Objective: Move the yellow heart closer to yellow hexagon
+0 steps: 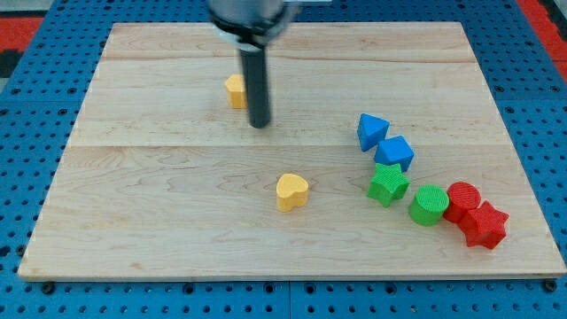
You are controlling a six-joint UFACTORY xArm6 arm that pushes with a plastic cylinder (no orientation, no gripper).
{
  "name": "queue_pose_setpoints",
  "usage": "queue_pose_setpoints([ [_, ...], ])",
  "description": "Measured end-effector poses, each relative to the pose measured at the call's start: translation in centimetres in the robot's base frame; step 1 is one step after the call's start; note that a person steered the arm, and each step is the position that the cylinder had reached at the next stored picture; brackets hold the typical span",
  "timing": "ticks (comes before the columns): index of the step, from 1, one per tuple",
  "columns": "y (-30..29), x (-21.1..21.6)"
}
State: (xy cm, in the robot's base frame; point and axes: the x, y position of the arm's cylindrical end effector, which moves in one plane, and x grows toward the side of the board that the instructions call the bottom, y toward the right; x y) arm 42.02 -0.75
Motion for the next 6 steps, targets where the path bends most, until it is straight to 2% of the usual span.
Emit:
queue_pose_setpoints([
  [1, 6.3, 5.9],
  [2, 4.4, 10.2],
  [3, -0.4, 13.5],
  [4, -5.0, 8.6],
  [5, -5.0, 5.4],
  [6, -3.3, 8.7],
])
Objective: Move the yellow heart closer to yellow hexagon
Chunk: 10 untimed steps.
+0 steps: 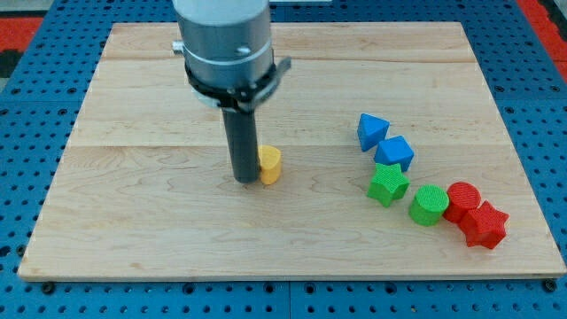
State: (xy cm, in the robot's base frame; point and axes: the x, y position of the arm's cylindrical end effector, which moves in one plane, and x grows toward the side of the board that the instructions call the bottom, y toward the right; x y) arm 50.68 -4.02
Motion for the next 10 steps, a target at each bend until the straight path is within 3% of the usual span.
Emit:
queue_pose_setpoints([
  [1, 4.6, 1.0],
  [2, 3.5, -3.5],
  [3, -1.1, -7.0],
  [5, -3.6, -0.4],
  [6, -9.4, -4.3],
  [7, -8.2, -7.3],
  [8, -6.6, -7.3],
  [9, -9.6, -7.3],
  [10, -11.0, -3.9],
])
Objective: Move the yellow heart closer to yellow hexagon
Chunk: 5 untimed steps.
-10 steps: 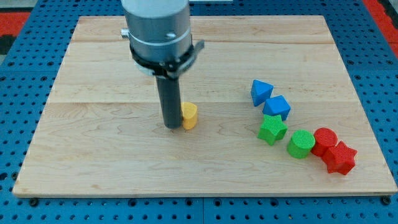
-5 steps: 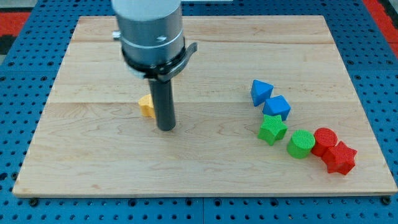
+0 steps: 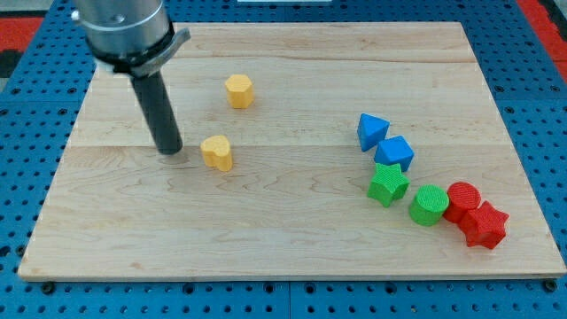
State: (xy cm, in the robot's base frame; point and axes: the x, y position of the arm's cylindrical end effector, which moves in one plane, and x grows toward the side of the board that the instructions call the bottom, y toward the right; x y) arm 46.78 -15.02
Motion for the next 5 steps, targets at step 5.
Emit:
queue_pose_setpoints([
  [5, 7.4, 2.4],
])
